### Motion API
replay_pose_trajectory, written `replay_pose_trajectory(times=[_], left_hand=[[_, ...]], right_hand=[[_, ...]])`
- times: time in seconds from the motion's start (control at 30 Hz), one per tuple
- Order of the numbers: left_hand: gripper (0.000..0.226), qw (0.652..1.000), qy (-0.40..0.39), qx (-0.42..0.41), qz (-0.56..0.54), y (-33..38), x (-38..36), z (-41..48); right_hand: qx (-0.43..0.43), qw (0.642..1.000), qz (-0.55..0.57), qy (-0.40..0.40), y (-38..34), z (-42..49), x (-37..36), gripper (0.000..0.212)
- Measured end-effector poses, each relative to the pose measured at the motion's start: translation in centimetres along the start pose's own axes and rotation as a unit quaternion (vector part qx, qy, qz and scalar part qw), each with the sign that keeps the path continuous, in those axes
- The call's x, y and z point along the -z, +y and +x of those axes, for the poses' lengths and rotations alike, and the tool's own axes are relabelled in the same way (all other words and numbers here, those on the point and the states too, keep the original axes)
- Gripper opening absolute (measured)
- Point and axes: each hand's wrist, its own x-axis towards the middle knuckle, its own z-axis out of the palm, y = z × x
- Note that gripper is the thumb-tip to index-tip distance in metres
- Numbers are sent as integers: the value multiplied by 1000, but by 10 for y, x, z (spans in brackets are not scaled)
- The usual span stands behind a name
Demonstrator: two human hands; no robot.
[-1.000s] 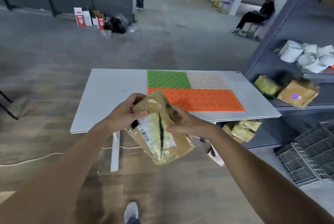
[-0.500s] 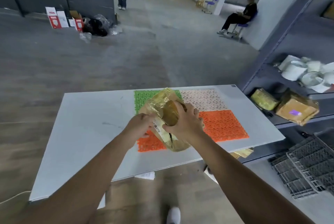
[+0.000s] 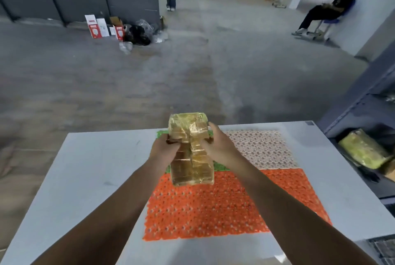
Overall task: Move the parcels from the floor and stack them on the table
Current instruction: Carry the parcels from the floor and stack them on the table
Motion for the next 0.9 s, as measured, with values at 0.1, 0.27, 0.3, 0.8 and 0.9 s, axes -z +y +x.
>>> replay_pose_trajectory(times=[0.1, 0.27, 0.3, 0.8, 0.9], left_hand=[[15, 998, 12, -13, 62, 6, -5, 27], [19, 997, 32, 9, 71, -8, -1, 64], [18, 997, 38, 20, 61, -10, 2, 70], [35, 990, -33, -51, 125, -11, 37, 149], [35, 974, -11, -42, 222, -16, 40, 158]], right_hand=[[-5, 999, 20, -33, 6, 33, 6, 65], [-16, 996, 37, -78, 6, 77, -3, 64], [-15, 995, 28, -93, 5, 84, -6, 63], [-119, 990, 78, 3, 5, 135, -26, 38], [-218, 965, 134, 62, 20, 140, -29, 54]])
